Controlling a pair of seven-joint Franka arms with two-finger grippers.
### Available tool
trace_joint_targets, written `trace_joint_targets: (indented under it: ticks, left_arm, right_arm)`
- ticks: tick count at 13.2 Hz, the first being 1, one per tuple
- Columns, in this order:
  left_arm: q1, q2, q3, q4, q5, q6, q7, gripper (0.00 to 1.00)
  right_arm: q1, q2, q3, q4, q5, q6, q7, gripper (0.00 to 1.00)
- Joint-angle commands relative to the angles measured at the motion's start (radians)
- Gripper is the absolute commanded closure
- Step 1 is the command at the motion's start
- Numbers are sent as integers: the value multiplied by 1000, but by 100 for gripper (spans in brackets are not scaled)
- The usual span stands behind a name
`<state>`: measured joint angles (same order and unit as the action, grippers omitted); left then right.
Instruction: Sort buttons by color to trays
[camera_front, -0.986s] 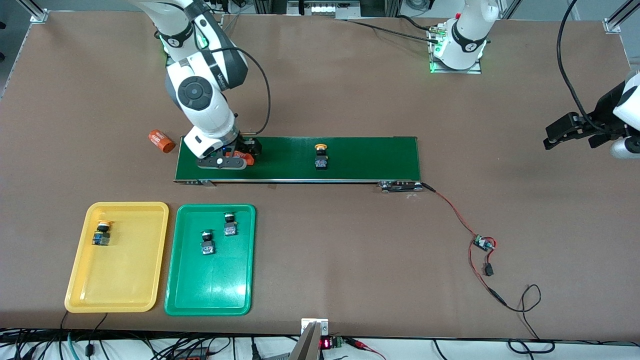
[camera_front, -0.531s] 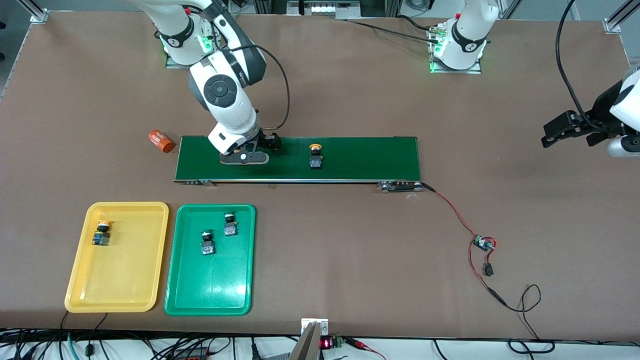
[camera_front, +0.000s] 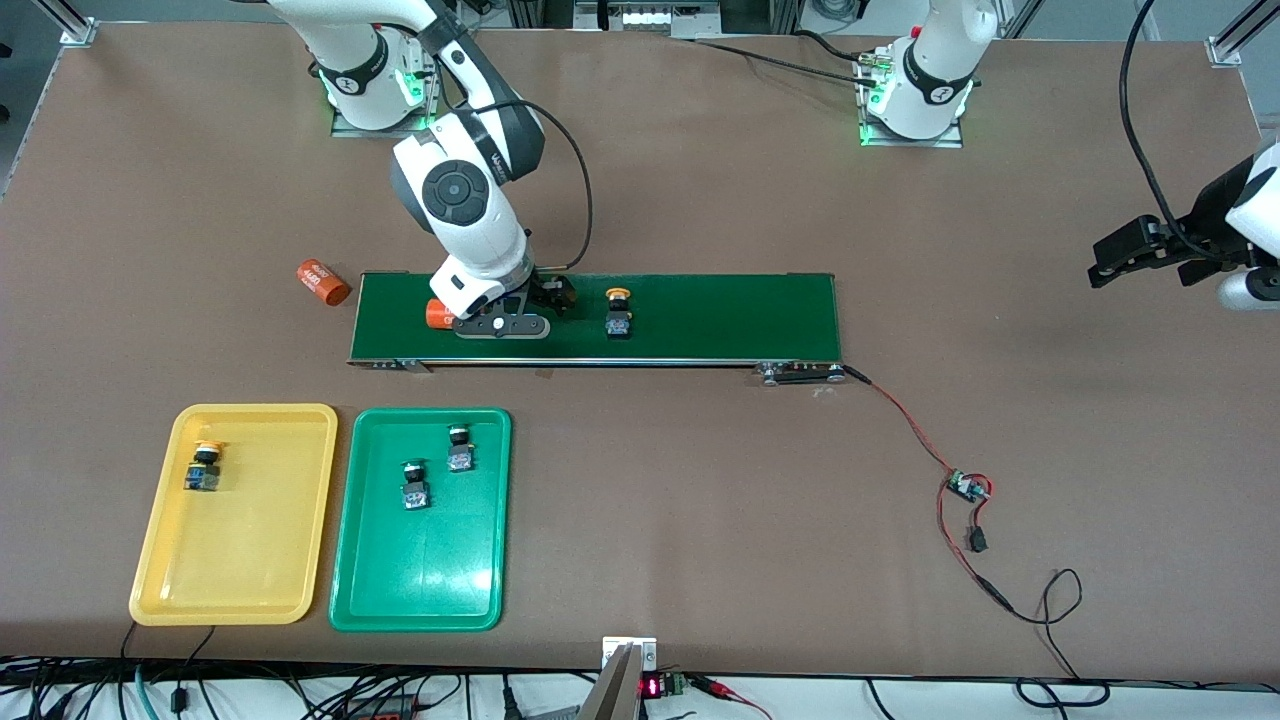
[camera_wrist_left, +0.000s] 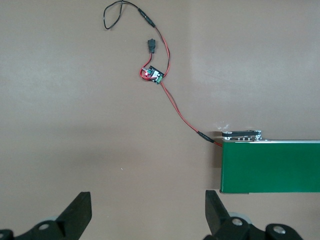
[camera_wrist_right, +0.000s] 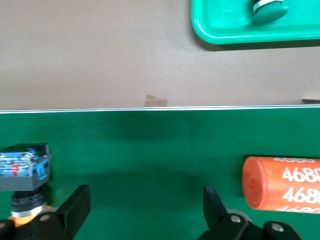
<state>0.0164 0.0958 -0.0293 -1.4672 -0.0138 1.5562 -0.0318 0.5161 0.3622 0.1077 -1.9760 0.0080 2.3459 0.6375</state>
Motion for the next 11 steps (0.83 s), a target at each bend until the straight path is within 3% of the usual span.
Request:
trace_joint_targets:
  ticks: [1,11]
  left_arm:
    - [10,-21,-11,-8,14,-10,41,0]
    - [25,-19,-1,-10,11,-10,26,0]
  right_arm:
    - [15,15,-6,31,3,-11,28,0]
    - [33,27,-8,37,3,-10,99,0]
